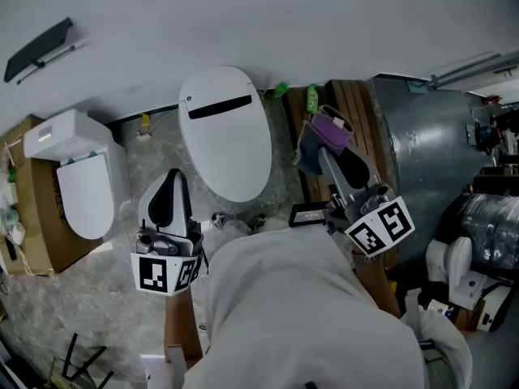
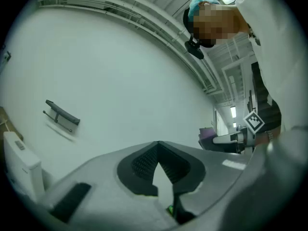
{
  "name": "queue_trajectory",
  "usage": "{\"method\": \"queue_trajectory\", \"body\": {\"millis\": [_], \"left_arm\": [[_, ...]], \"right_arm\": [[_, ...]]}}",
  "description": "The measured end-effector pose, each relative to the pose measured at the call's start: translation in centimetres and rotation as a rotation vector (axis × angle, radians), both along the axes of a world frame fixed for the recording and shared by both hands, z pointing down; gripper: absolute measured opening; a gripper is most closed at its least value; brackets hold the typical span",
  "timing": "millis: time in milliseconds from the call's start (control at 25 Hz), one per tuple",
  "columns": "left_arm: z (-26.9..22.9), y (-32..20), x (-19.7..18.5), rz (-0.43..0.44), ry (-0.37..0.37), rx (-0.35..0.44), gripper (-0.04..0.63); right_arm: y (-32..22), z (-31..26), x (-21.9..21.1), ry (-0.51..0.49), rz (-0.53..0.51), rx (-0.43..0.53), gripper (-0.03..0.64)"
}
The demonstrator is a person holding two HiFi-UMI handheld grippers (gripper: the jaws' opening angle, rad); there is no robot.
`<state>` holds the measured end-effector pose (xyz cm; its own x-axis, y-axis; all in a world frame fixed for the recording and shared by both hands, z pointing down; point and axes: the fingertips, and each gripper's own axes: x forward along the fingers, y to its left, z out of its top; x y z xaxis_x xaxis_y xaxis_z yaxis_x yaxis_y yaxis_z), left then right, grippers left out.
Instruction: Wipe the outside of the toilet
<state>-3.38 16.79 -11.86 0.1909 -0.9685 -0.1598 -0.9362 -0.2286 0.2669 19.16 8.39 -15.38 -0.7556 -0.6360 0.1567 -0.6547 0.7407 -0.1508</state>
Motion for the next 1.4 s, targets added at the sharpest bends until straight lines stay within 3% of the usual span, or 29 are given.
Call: {"method": "queue_trajectory", "body": {"millis": [320,560,760,960,1280,1400], "left_arm": [[-0.3,0.2,1.3,-0.003,-0.015,0.008,0.003],[-0.3,0.2,1.1,-0.097,-0.030,0.001,0.003],[-0.4,-0.9,1.9,-0.269,-0.050,-0.023,0.003],[0.2,-5.4,3.4,-0.431,-0.073,-0.064,0.003],[2.9,-14.3,6.4,-0.577,-0.035,-0.104,0.003],[5.8,-17.1,7.1,-0.521,-0.091,-0.171,0.003]], "right_arm": [[-0.8,0.4,1.8,0.050,0.004,0.009,0.083],[-4.2,0.9,3.0,0.084,-0.047,0.020,0.083],[-10.5,2.4,2.9,0.128,-0.189,0.022,0.083],[-19.5,6.3,0.2,0.221,-0.390,0.026,0.083],[-31.7,16.8,-6.1,0.417,-0.697,0.005,0.089],[-34.6,22.7,-8.3,0.496,-0.710,-0.031,0.090]]}}
